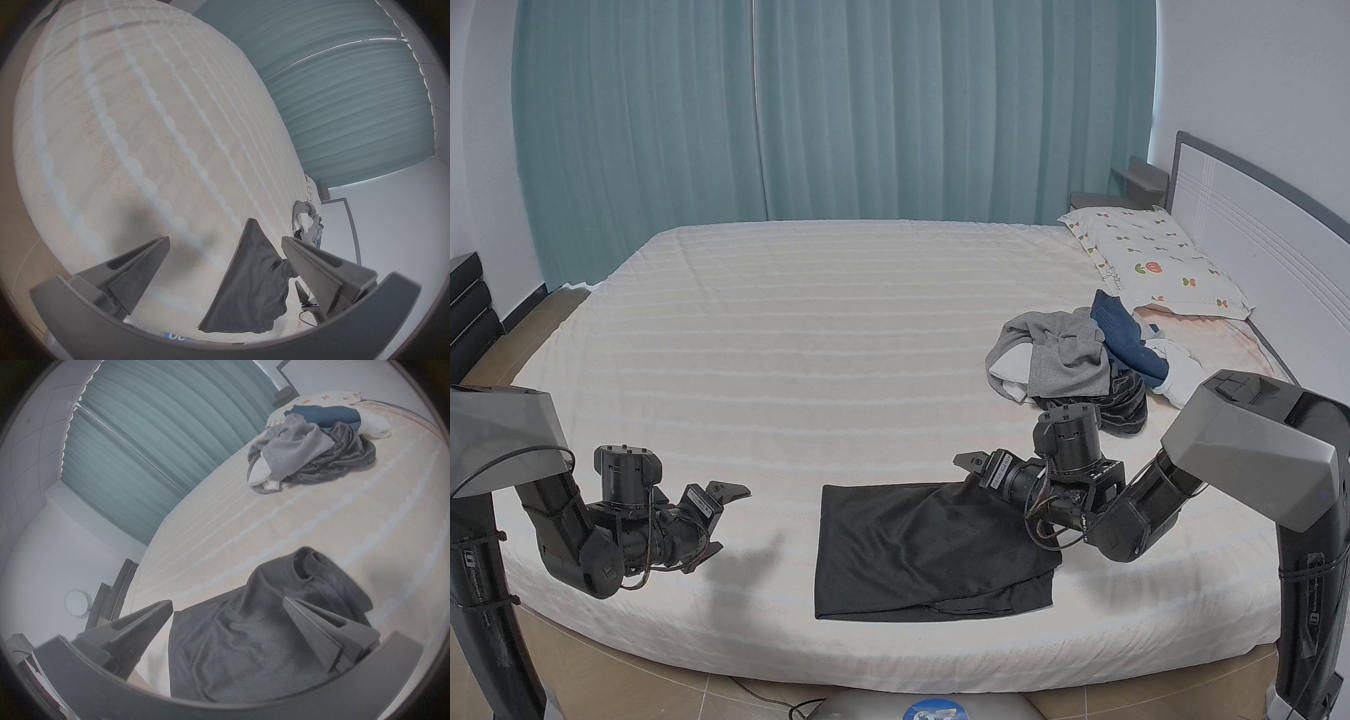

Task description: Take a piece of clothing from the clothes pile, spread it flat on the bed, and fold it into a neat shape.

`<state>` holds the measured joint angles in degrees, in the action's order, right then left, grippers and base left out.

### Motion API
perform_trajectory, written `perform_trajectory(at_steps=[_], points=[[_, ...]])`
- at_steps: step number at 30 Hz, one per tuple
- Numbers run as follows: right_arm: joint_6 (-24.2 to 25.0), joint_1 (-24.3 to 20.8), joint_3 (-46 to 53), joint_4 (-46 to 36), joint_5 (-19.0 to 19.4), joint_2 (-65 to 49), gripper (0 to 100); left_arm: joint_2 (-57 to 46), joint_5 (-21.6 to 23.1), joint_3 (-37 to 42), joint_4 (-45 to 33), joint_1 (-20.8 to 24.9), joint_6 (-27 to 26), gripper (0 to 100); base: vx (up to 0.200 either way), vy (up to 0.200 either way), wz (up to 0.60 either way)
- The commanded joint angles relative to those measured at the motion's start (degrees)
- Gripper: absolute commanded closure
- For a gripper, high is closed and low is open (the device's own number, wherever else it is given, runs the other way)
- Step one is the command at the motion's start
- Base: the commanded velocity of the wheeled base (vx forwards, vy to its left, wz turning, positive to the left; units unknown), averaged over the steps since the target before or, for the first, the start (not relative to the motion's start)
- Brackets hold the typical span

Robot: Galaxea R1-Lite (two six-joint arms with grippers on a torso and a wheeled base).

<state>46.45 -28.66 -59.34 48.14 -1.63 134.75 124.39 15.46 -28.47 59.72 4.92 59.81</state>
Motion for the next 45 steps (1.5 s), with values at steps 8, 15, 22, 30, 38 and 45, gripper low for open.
perform_trajectory(at_steps=[8,15,22,30,38,45], points=[[0.2,1.2,-4.5,-0.5,0.0,4.8,0,0.1,0.0,0.0,0.0,0.0,0.0,0,0.0,0.0,0.0],[0.3,5.7,-6.7,-0.4,0.0,5.8,0,0.1,0.0,0.0,0.0,0.0,0.0,0,0.0,0.0,0.0],[0.4,9.9,-6.7,0.1,0.0,5.6,0,0.1,0.0,0.0,0.0,0.0,0.0,0,0.0,0.0,0.0],[-0.1,12.1,-6.1,0.1,0.8,4.3,0,0.1,0.0,0.0,0.0,0.0,0.0,0,0.0,0.0,0.0],[-4.8,9.9,-7.0,1.3,1.5,8.7,0,0.1,0.0,0.0,0.0,0.0,0.0,0,0.0,0.0,0.0],[-7.3,9.0,-8.5,3.8,1.5,11.1,0,0.1,0.0,0.0,0.0,0.0,0.0,0,0.0,0.0,0.0]])
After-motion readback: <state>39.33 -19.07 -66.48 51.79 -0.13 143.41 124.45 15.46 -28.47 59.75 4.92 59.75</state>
